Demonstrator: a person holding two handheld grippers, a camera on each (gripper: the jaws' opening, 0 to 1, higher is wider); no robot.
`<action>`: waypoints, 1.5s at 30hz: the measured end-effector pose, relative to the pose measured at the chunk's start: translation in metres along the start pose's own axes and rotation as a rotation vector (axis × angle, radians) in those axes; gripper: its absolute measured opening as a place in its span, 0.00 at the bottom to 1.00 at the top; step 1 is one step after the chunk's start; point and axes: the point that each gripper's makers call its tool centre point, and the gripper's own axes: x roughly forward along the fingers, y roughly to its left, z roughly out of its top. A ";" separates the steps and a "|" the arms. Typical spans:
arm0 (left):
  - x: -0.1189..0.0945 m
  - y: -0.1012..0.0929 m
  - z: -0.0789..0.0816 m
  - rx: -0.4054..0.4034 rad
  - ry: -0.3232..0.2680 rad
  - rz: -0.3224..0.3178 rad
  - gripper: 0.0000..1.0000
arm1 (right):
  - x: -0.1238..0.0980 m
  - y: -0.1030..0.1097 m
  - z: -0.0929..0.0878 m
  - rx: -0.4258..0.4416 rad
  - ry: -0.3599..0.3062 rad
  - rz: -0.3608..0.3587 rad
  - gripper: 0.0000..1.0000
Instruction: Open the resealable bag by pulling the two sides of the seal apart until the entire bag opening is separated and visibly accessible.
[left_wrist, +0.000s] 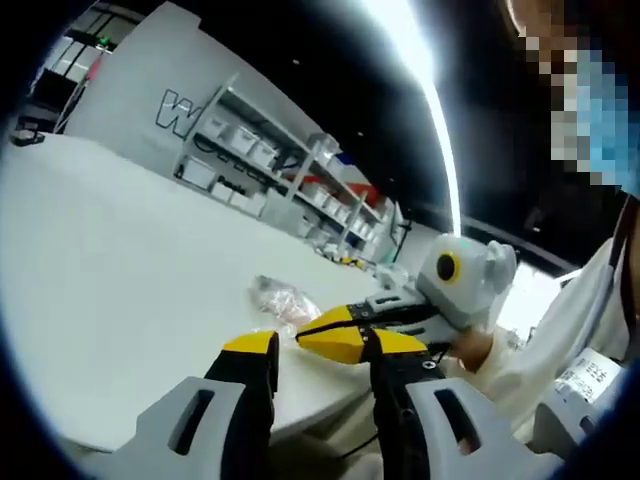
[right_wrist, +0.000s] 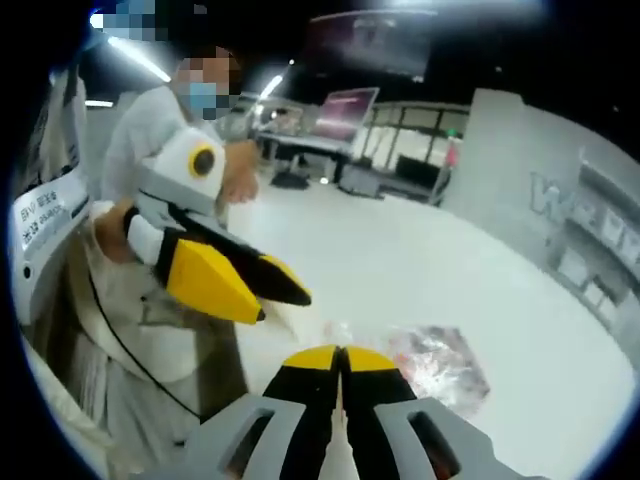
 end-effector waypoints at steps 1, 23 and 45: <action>0.001 0.001 0.000 0.000 0.003 0.002 0.34 | 0.000 -0.001 0.002 0.026 -0.024 -0.007 0.00; 0.018 0.014 0.002 -0.142 0.004 0.036 0.21 | -0.016 -0.006 0.023 0.280 -0.314 0.009 0.00; 0.021 0.009 0.009 -0.285 -0.011 -0.024 0.10 | -0.018 0.003 0.028 0.271 -0.354 0.018 0.00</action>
